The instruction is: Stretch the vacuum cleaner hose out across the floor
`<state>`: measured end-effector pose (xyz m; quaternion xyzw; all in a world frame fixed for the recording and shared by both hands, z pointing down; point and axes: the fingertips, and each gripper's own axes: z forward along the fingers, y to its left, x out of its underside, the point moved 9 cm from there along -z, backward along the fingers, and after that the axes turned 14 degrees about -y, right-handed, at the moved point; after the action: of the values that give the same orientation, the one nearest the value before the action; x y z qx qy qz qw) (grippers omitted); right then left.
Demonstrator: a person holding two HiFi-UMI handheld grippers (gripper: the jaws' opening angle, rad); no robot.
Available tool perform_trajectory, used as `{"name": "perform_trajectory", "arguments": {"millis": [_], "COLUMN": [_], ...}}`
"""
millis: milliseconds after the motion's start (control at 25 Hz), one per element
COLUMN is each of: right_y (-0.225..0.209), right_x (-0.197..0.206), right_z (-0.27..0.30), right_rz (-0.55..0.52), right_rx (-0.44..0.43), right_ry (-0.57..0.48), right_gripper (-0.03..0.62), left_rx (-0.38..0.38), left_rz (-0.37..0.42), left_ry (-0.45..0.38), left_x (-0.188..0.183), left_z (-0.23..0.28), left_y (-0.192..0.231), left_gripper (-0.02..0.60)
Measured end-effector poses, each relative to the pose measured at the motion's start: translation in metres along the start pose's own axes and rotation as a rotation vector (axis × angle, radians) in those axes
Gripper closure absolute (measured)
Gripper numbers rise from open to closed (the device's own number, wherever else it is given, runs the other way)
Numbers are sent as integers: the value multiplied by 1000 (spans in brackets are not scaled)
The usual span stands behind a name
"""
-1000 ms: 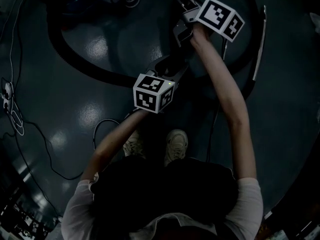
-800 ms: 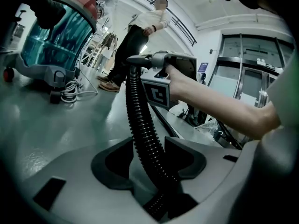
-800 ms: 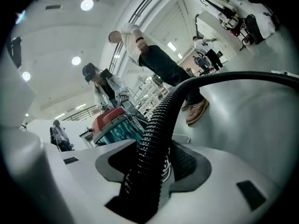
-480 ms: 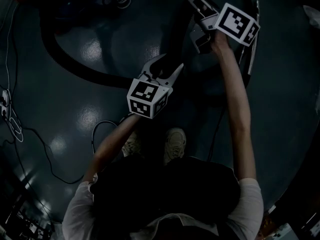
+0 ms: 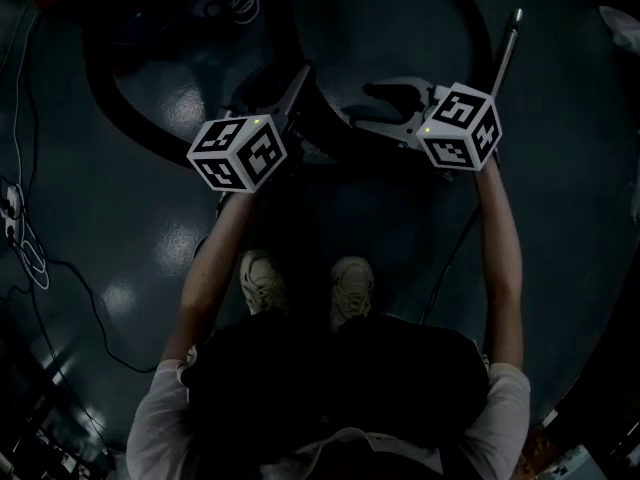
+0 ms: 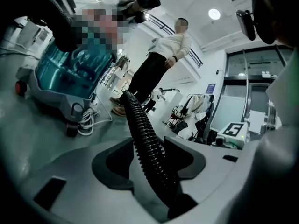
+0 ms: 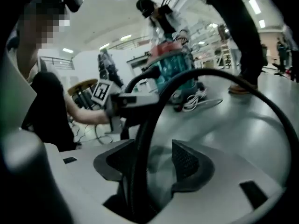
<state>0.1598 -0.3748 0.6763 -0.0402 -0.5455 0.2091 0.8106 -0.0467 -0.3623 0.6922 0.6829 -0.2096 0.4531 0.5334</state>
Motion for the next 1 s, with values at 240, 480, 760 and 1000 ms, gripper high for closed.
{"name": "perform_trajectory", "arguments": {"millis": [240,480,760,1000], "right_y": [44,64,54,12], "right_x": [75,74,41,20], "right_z": [14,26,51,87], "right_rz": [-216,93,316,544], "right_rx": [-120,-259,-132,83], "right_ry": [465,464,71,67], "right_gripper": [355,413,413,413], "left_rx": [79,85,-42,-7], "left_rz": [96,29,374,396], "left_ry": [-31,-38,-159,-101], "left_x": [-17,-15,-63,-47], "left_z": [5,9,-5,-17], "left_y": [-21,-17,4,-1], "left_gripper": [373,373,373,373]}}
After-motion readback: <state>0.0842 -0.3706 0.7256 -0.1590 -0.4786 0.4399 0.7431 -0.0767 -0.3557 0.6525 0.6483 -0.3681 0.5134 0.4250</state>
